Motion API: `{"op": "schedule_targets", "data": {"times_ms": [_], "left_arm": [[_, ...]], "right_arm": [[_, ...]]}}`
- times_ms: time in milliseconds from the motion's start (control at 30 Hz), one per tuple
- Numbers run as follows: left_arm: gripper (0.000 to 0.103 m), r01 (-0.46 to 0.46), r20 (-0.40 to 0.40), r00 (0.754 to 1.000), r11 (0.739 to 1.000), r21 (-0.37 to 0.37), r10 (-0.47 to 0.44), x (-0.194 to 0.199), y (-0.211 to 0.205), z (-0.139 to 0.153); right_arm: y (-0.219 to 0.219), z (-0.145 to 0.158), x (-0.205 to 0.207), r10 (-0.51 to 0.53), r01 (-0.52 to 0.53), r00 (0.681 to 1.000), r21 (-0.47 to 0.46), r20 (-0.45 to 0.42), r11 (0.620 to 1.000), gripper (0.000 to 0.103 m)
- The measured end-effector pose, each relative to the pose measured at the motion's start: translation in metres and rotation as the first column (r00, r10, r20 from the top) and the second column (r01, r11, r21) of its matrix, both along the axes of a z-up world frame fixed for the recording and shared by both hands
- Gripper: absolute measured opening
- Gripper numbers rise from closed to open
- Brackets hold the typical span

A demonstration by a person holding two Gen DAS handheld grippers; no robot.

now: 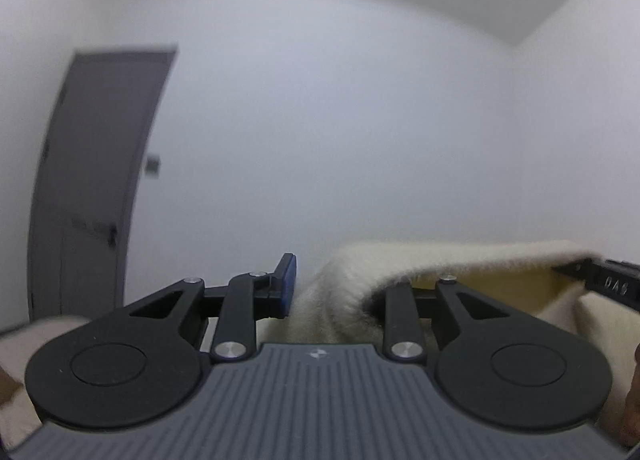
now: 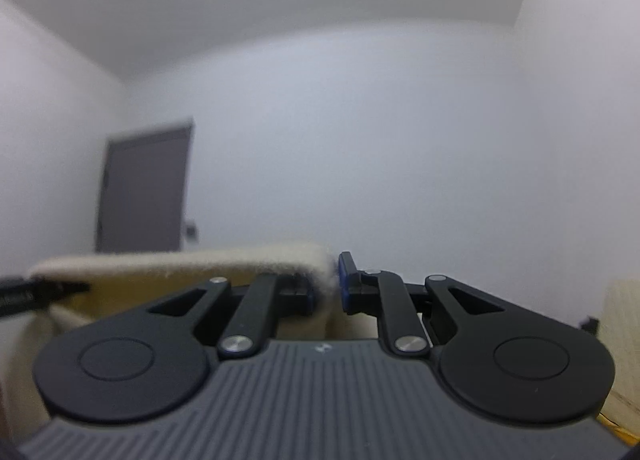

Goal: Fold large clothes
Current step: 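Lower the held sweater onto the bed with both grippers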

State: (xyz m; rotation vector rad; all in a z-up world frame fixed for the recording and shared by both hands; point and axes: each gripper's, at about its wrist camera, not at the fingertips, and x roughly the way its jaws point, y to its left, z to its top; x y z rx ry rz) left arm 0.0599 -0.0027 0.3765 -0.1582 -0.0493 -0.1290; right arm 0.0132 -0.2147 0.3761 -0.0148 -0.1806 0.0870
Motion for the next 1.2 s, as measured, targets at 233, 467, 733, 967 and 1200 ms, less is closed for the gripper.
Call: {"op": "schedule_targets", "data": {"times_ms": [233, 467, 733, 967, 1200], "left_arm": [[0.031, 0.017, -0.219, 0.975, 0.999, -0.036, -0.024, 0.164, -0.025, -0.094], [0.031, -0.01, -0.394, 0.919, 1.0, -0.024, -0.001, 0.355, -0.045, -0.224], [0.038, -0.006, -0.633, 0.774, 1.0, -0.023, -0.01, 0.547, -0.031, -0.39], [0.039, 0.029, -0.724, 0.69, 1.0, 0.005, -0.017, 0.602, -0.021, -0.492], [0.043, 0.069, -0.702, 0.711, 0.998, 0.005, -0.045, 0.592, -0.023, -0.511]], "right_arm": [[-0.029, -0.105, 0.155, -0.036, 0.042, 0.979, 0.029, -0.199, 0.999, 0.015], [-0.04, -0.236, 0.336, -0.072, 0.086, 0.933, 0.023, -0.353, 0.996, 0.015], [-0.048, -0.39, 0.465, -0.108, 0.121, 0.857, -0.007, -0.504, 0.993, 0.015], [-0.051, -0.461, 0.507, -0.092, 0.118, 0.759, -0.002, -0.645, 0.993, 0.015], [-0.054, -0.487, 0.519, -0.071, 0.133, 0.742, 0.042, -0.666, 0.99, 0.015]]}}
